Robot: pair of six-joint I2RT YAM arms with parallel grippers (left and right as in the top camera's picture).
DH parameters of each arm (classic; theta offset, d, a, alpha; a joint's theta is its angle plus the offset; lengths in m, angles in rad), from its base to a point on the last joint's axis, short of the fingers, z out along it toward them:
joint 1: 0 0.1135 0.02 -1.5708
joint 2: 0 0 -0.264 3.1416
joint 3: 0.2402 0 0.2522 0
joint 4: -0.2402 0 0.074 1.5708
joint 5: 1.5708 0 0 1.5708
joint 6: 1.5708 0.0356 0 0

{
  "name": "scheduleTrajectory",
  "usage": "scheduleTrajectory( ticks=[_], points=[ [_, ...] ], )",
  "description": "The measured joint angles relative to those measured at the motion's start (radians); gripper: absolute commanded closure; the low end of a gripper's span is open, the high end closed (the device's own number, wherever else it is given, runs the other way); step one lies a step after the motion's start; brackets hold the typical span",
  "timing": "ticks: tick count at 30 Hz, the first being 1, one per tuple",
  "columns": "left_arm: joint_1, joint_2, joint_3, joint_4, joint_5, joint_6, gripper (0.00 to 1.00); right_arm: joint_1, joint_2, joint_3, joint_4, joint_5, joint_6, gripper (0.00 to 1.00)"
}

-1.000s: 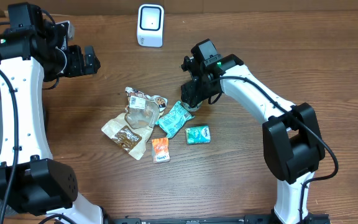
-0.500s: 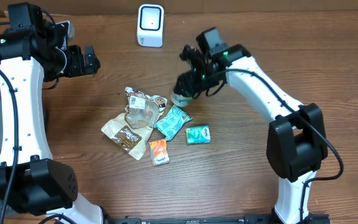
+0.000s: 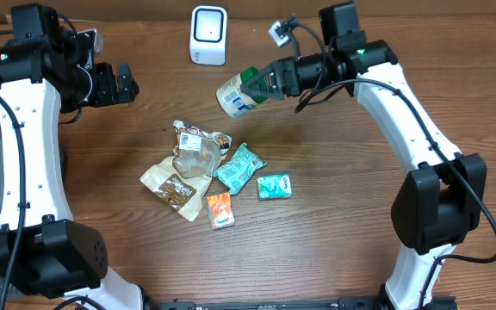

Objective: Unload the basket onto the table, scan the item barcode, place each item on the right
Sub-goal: 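Lift the jar with the right gripper and carry it to the white scanner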

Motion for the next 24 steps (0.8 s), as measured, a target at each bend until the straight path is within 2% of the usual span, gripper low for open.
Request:
scheduleTrajectory(
  ticks=[7,13,19,20,24],
  points=[
    [0.0,0.0,0.0,0.0,0.0,0.0,0.0,-0.002,0.0,0.0,0.004,-0.055,0.0,0.63],
    [0.0,0.0,0.0,0.0,0.0,0.0,0.0,0.02,0.0,0.0,0.035,0.092,0.0,0.64],
    [0.0,0.0,0.0,0.0,0.0,0.0,0.0,0.143,0.0,-0.001,0.206,0.58,-0.004,0.7],
    [0.0,0.0,0.0,0.0,0.0,0.0,0.0,0.177,0.005,-0.001,0.283,0.708,-0.027,0.69],
    [0.0,0.0,0.0,0.0,0.0,0.0,0.0,0.255,0.045,0.002,0.52,0.964,-0.202,0.69]
  ],
)
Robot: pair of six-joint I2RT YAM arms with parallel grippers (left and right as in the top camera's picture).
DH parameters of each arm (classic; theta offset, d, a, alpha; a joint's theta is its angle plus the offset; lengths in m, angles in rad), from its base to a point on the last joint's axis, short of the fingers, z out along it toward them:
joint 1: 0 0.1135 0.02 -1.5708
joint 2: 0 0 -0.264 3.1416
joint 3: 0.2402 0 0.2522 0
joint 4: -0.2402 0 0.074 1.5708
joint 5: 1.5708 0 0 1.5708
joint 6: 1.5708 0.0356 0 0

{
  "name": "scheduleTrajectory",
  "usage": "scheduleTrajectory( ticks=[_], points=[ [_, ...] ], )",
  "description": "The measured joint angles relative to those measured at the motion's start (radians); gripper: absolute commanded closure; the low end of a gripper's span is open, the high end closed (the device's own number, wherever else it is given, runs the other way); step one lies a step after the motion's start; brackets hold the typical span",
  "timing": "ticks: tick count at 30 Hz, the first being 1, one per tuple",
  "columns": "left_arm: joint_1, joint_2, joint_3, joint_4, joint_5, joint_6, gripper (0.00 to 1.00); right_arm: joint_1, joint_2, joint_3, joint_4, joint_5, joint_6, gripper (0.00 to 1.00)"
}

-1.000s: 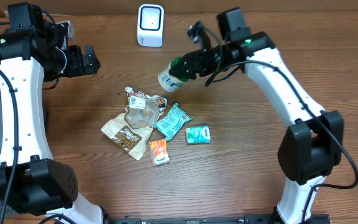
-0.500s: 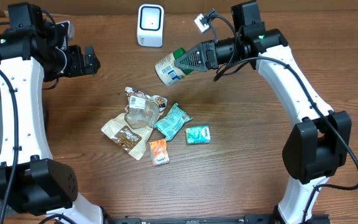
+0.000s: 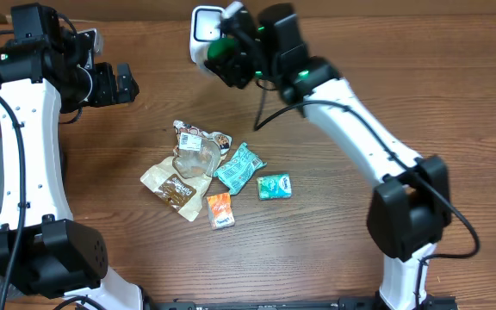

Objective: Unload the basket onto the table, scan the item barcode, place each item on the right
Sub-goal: 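Lift the jar with the right gripper and carry it to the white scanner, then hold the jar's bottom up to the scanner window with the right gripper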

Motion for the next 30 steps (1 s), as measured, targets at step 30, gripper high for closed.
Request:
scheduleTrajectory(
  ticks=[30],
  points=[
    [0.0,0.0,0.0,0.0,0.007,0.0,0.0,-0.035,0.406,0.003,0.83,0.172,-0.832,0.67]
  ],
)
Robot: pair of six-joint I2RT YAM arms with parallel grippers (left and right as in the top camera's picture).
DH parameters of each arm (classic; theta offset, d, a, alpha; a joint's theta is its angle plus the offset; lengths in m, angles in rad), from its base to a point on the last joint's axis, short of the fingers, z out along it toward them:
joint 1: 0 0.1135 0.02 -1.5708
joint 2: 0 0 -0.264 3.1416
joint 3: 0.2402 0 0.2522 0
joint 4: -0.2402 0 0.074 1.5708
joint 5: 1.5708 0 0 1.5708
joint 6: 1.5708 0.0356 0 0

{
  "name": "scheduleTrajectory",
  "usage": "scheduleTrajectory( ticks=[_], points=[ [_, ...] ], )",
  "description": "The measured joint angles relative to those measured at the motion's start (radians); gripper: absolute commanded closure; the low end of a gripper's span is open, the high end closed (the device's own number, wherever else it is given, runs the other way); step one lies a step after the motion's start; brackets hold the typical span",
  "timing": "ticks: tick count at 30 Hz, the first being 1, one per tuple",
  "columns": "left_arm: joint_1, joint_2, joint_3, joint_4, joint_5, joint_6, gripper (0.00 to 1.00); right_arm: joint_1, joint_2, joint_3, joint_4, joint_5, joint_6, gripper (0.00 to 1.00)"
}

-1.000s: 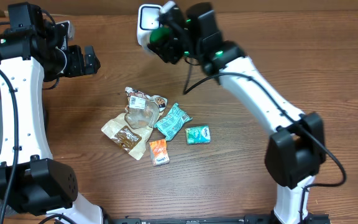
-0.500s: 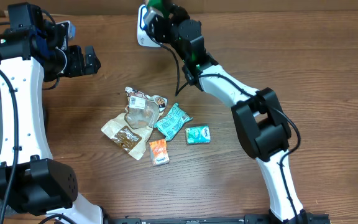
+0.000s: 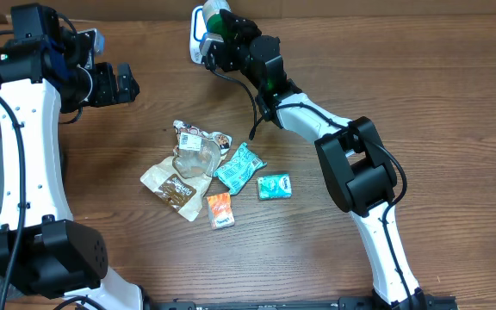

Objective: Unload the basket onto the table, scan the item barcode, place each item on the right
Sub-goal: 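Hold the jar's bottom up to the scanner window with the right gripper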

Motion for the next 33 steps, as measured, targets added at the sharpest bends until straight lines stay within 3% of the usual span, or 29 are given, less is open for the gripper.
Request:
scheduleTrajectory(
  ticks=[13,19,24,33],
  points=[
    [0.0,0.0,0.0,0.0,0.0,0.0,0.01,0.001,-0.001,0.0,0.003,-0.008,-0.013,0.64],
    [0.0,0.0,0.0,0.0,0.0,0.0,0.0,0.003,-0.046,0.0,-0.099,-0.017,0.064,0.64],
    [0.0,0.0,0.0,0.0,0.001,0.0,0.0,0.014,-0.189,0.0,-0.32,-0.042,0.19,0.63],
    [0.0,0.0,0.0,0.0,0.0,0.0,0.0,0.031,-0.548,0.022,-0.971,-0.161,0.418,0.64]
  ],
)
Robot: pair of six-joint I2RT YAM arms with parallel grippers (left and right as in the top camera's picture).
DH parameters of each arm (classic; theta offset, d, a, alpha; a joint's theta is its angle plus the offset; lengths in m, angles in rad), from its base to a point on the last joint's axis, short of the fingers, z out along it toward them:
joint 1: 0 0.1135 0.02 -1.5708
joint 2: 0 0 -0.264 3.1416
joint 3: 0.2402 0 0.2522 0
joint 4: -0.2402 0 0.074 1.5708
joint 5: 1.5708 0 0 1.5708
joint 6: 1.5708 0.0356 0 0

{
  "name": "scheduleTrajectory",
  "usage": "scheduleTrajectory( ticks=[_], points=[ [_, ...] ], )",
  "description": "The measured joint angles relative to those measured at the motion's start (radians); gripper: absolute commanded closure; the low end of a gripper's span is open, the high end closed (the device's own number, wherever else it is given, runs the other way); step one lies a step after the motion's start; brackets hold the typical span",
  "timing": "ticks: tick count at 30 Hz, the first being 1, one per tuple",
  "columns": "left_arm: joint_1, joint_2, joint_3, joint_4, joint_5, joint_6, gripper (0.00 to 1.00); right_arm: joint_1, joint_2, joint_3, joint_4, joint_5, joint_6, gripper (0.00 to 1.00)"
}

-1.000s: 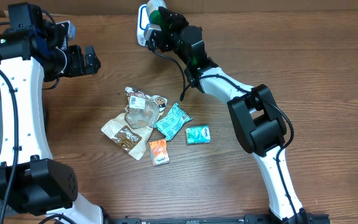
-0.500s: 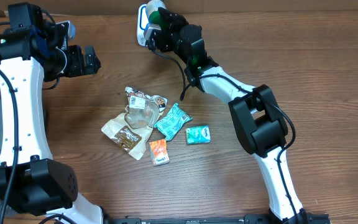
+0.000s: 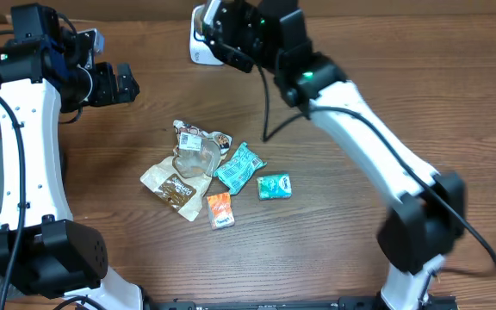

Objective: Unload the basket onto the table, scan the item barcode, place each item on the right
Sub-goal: 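Hold the jar's bottom up to the scanner window with the right gripper, then carry the jar right, set it upright on the table, open gripper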

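Observation:
The white barcode scanner (image 3: pixel 199 45) stands at the table's far edge, partly covered by my right arm. My right gripper (image 3: pixel 226 34) reaches over the scanner's front from the right. Its wrist hides the fingers and whatever is between them, and no bottle shows. My left gripper (image 3: pixel 114 83) hovers over the far left of the table, well away from the scanner, its fingers apart with nothing between them.
Several snack packets lie mid-table: a brown pouch (image 3: pixel 170 186), a clear-wrapped pack (image 3: pixel 198 148), a teal packet (image 3: pixel 239 167), a small green packet (image 3: pixel 274 186) and an orange one (image 3: pixel 220 210). The right arm (image 3: pixel 360 103) spans the table's right half.
The right arm's elbow has swung out to the right and its forearm now runs longer across the table. The gripper stays at the scanner, and the green bottle seen there no longer shows. The left arm is unchanged.
My right gripper first held a green-and-white bottle in the air right of the scanner. It then was at the scanner's front with the bottle, and stayed there through a change of arm pose. The packets and the left arm kept their places.

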Motion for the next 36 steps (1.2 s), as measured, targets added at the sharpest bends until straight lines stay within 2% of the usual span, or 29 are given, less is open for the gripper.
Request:
scheduleTrajectory(
  ticks=[6,12,24,33,35,36],
  points=[
    [0.0,0.0,0.0,0.0,0.0,0.0,0.0,-0.023,-0.062,0.007,-0.456,0.005,0.042,0.63],
    [0.0,0.0,0.0,0.0,0.0,0.0,0.0,-0.114,-0.012,-0.053,-0.687,0.053,0.083,0.62],
    [0.0,0.0,0.0,0.0,0.0,0.0,0.0,-0.372,0.124,-0.06,-0.732,0.092,0.25,0.63],
    [0.0,0.0,0.0,0.001,0.0,0.0,0.0,-0.423,0.22,-0.059,-0.776,0.127,0.272,0.62],
    [0.0,0.0,0.0,0.0,0.0,0.0,0.0,-0.423,0.22,-0.059,-0.777,0.138,0.275,0.57],
    [0.0,0.0,0.0,0.0,0.0,0.0,0.0,-0.423,0.22,-0.059,-0.777,0.141,0.275,0.42]
  ],
)
